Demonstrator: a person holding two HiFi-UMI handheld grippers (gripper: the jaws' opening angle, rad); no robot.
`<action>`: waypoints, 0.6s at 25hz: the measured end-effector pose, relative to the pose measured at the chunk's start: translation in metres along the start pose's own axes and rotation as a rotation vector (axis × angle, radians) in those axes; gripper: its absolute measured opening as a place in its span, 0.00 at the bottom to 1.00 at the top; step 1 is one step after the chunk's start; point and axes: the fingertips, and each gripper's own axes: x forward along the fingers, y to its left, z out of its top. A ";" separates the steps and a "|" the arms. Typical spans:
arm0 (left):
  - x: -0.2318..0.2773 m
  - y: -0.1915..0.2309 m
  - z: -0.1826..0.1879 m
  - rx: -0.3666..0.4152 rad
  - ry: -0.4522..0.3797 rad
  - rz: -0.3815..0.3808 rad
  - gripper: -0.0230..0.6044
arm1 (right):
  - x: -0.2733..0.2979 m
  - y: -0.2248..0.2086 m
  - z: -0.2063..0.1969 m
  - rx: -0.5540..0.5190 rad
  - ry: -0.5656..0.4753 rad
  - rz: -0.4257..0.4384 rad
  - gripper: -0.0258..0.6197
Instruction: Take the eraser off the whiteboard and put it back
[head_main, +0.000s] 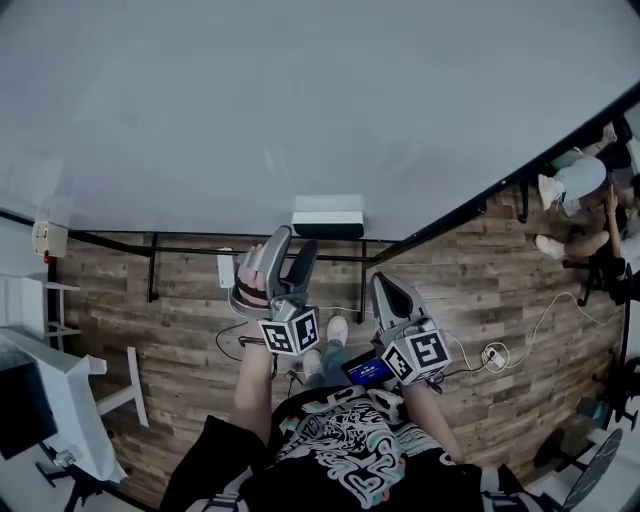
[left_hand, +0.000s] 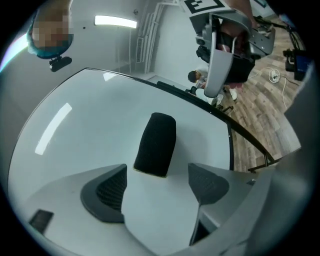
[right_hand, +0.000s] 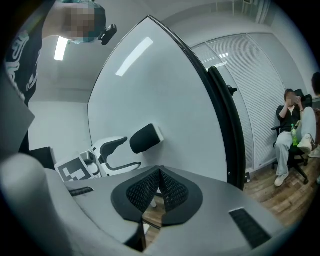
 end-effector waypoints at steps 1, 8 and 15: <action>0.001 0.000 0.000 0.019 0.003 0.010 0.64 | 0.000 -0.002 0.000 0.002 0.003 -0.002 0.06; 0.013 0.000 0.001 0.102 -0.011 0.030 0.69 | 0.006 -0.012 -0.002 0.008 0.011 -0.009 0.06; 0.023 -0.004 0.005 0.137 -0.027 0.021 0.69 | 0.012 -0.017 0.001 0.010 0.005 -0.007 0.06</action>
